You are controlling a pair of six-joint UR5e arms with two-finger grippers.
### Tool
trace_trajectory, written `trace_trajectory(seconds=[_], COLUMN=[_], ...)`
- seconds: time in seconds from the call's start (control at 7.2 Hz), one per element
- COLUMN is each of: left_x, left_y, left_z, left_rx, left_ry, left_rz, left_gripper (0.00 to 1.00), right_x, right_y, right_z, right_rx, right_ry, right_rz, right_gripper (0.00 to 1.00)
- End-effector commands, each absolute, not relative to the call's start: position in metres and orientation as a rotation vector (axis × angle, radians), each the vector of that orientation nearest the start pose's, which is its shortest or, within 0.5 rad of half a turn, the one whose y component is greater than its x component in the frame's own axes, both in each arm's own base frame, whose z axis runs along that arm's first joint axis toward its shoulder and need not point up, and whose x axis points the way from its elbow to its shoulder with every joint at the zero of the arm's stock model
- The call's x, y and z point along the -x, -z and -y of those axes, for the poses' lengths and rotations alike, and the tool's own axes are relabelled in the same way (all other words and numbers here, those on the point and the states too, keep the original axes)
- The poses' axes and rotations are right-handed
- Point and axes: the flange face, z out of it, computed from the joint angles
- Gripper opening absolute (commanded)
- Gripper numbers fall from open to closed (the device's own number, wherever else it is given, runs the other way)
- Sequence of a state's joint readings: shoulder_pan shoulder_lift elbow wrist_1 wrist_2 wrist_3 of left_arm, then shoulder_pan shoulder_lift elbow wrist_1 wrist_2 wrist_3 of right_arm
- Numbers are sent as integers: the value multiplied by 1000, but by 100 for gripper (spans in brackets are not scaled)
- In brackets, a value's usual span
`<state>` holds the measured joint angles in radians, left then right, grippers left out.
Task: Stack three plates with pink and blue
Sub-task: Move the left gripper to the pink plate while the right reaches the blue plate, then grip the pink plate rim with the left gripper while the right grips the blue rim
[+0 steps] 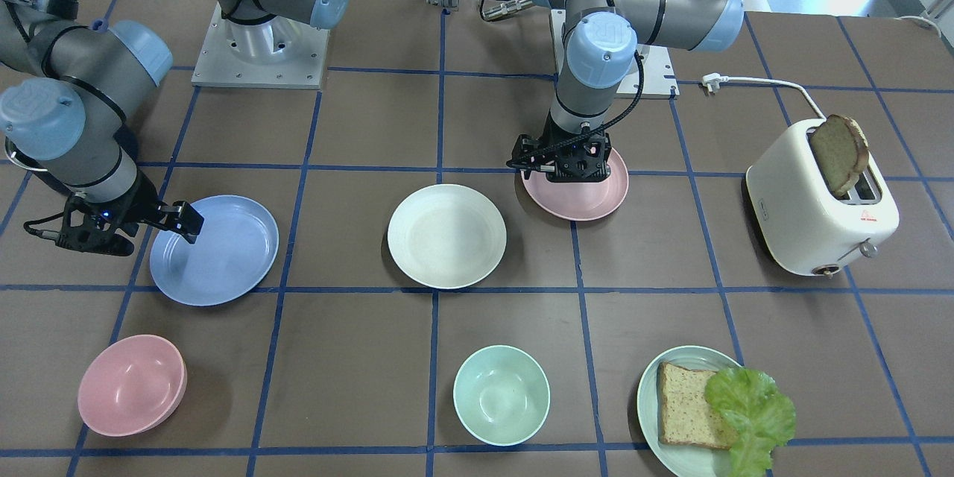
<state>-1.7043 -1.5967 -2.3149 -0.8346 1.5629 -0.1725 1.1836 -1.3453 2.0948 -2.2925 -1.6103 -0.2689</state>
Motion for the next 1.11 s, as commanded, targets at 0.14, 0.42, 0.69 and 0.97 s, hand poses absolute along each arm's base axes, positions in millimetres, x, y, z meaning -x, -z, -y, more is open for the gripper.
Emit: trace_trajectory(seconds=[0.14, 0.42, 0.69, 0.97], left_x=[201, 205, 208, 210], left_y=[-202, -199, -194, -187], left_z=[353, 351, 351, 352], left_rx=[47, 37, 30, 20], left_ry=[-48, -56, -54, -70], left_rz=[-3154, -3154, -3154, -3152], left_gripper=[100, 83, 83, 60], right_x=[85, 84, 84, 82], right_y=[-197, -184, -188, -186], right_z=[490, 491, 493, 489], right_rx=[-244, -215, -208, -214], right_ry=[-70, -101, -87, -117], right_rz=[-3116, -3085, -3085, -3078], right_gripper=[94, 70, 55, 37])
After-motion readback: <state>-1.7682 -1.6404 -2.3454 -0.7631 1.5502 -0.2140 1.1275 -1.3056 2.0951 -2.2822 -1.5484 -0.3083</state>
